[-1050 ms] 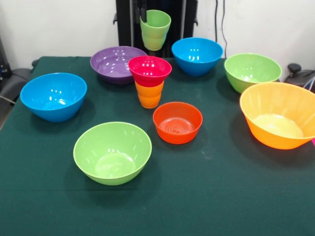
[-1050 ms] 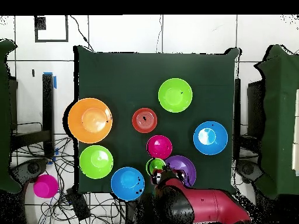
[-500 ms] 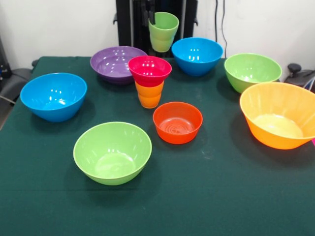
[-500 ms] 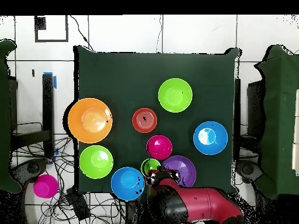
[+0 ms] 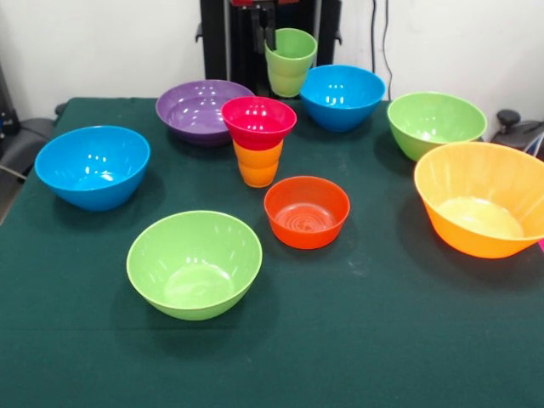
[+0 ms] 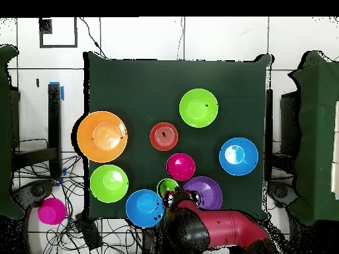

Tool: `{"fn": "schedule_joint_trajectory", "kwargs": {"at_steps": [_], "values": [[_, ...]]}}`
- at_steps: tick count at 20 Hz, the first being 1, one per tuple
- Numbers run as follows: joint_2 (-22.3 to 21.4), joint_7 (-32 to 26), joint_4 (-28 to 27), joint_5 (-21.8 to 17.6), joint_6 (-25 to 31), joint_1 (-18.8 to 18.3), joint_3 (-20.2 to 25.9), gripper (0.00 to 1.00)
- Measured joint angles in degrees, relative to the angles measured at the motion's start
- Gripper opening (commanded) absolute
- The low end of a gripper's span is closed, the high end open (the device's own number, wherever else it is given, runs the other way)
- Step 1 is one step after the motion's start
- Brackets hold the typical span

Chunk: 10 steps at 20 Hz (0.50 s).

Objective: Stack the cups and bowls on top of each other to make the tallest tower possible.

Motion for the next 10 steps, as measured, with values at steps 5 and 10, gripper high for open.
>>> {"fn": "schedule_joint_trajectory", "kwargs": {"at_steps": [5, 10], "values": [[1.07, 0.0, -0.78, -0.01, -1.41, 0.62, -1.3, 0.0], [1.46, 0.0, -1.65, -0.23, -1.8, 0.36, -1.44, 0.0]]}}
